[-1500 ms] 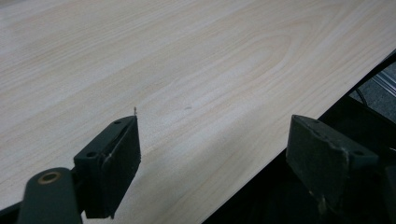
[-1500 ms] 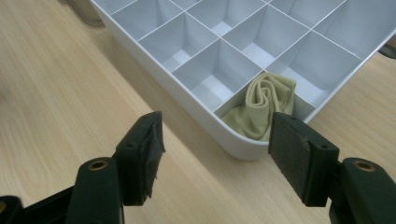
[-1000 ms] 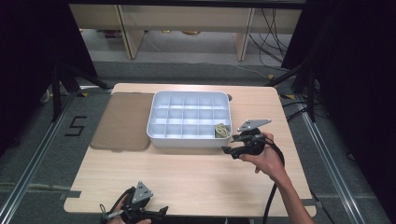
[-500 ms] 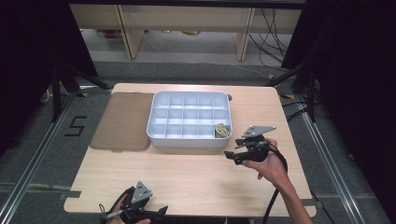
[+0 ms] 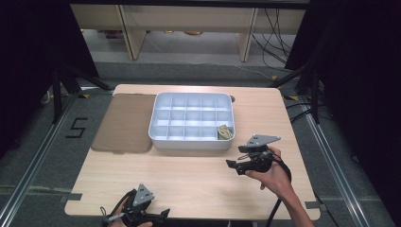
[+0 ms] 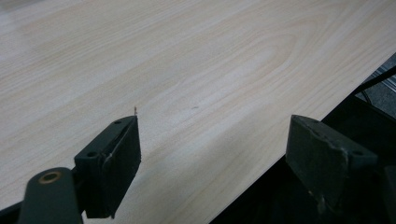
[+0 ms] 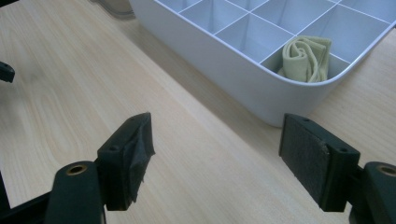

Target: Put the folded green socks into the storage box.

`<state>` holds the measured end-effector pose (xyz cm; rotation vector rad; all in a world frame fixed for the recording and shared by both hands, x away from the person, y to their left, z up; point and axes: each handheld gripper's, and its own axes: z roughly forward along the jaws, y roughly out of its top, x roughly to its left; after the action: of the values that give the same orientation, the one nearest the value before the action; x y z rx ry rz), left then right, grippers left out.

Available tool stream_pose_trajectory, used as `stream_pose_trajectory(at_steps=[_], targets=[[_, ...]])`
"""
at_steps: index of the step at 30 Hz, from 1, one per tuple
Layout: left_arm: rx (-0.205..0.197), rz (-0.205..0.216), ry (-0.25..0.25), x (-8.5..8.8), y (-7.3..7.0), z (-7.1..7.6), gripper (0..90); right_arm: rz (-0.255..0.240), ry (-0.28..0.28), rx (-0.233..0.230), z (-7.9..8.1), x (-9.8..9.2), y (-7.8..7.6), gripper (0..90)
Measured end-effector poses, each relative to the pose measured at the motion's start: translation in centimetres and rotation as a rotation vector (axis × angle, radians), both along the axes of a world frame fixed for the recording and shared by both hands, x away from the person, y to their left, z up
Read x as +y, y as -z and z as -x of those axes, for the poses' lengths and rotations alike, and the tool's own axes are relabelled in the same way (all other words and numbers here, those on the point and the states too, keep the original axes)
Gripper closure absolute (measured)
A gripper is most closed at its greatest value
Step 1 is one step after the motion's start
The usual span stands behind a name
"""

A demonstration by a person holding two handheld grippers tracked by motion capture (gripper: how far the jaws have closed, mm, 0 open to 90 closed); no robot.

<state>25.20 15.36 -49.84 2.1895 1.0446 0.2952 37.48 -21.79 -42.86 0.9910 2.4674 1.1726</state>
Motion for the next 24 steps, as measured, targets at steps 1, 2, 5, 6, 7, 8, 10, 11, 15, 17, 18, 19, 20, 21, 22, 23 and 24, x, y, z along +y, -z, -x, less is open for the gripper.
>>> stream_pose_trajectory(at_steps=[1, 2, 5, 6, 7, 8, 10, 11, 15, 17, 18, 19, 20, 21, 22, 23, 24], targets=[[0.000, 0.000, 0.000, 0.0, 0.0, 0.0, 17.3, 0.002, 0.004, 0.004, 0.1, 0.0, 0.1, 26.6], [-0.002, 0.000, -0.003, 0.0, 0.0, 0.0, 17.3, 0.002, -0.014, -0.001, 0.1, 0.0, 0.2, 26.4], [0.000, -0.002, -0.004, 0.0, 0.0, 0.0, 17.3, 0.001, 0.006, 0.019, 0.4, 0.1, 0.4, 26.0], [-0.001, -0.002, -0.002, 0.0, 0.0, 0.0, 17.3, 0.009, 0.004, 0.010, 0.5, 0.1, 0.5, 25.2], [-0.002, -0.003, -0.002, 0.0, 0.0, 0.0, 17.3, -0.003, 0.017, 0.015, 0.7, 0.1, 0.6, 24.3], [-0.002, -0.003, -0.003, 0.0, 0.0, 0.0, 17.3, -0.002, 0.010, 0.002, 0.6, 0.0, 0.7, 24.0], [-0.001, -0.001, -0.003, 0.0, 0.0, 0.1, 17.3, -0.008, 0.021, 0.008, 0.8, 0.1, 1.0, 22.8], [-0.005, -0.001, -0.008, 0.0, 0.0, 0.0, 17.3, 0.000, 0.017, 0.013, 0.8, 0.0, 1.0, 22.3], [-0.012, 0.031, -0.034, -0.3, 0.2, 0.1, 17.3, -0.001, 0.010, 0.011, 1.0, 0.0, 1.5, 20.9], [-0.010, 0.029, -0.027, -0.3, 0.2, 0.1, 17.3, -0.006, 0.005, 0.018, 1.3, -0.1, 1.7, 20.6], [-0.009, 0.029, -0.030, -0.3, 0.2, 0.1, 17.3, -0.011, 0.007, 0.013, 1.4, 0.0, 1.9, 20.3], [-0.009, 0.027, -0.028, -0.3, 0.2, 0.1, 17.3, -0.006, -0.003, 0.016, 1.4, -0.1, 2.0, 20.1], [-0.009, 0.027, -0.028, -0.3, 0.2, 0.1, 17.3, -0.010, -0.014, 0.003, 1.4, -0.1, 2.2, 20.1], [-0.011, 0.028, -0.027, -0.3, 0.2, 0.1, 17.3, -0.016, 0.001, 0.018, 1.6, -0.2, 2.2, 19.9], [-0.011, 0.028, -0.027, -0.3, 0.2, 0.1, 17.3, -0.013, -0.015, 0.016, 1.6, -0.2, 2.2, 19.9], [-0.010, 0.031, -0.032, -0.3, 0.2, 0.1, 17.3, -0.015, 0.004, 0.009, 1.8, -0.3, 2.4, 19.9], [-0.011, 0.031, -0.031, -0.3, 0.2, 0.1, 17.3, -0.014, -0.015, 0.009, 1.7, -0.4, 2.5, 19.9]])
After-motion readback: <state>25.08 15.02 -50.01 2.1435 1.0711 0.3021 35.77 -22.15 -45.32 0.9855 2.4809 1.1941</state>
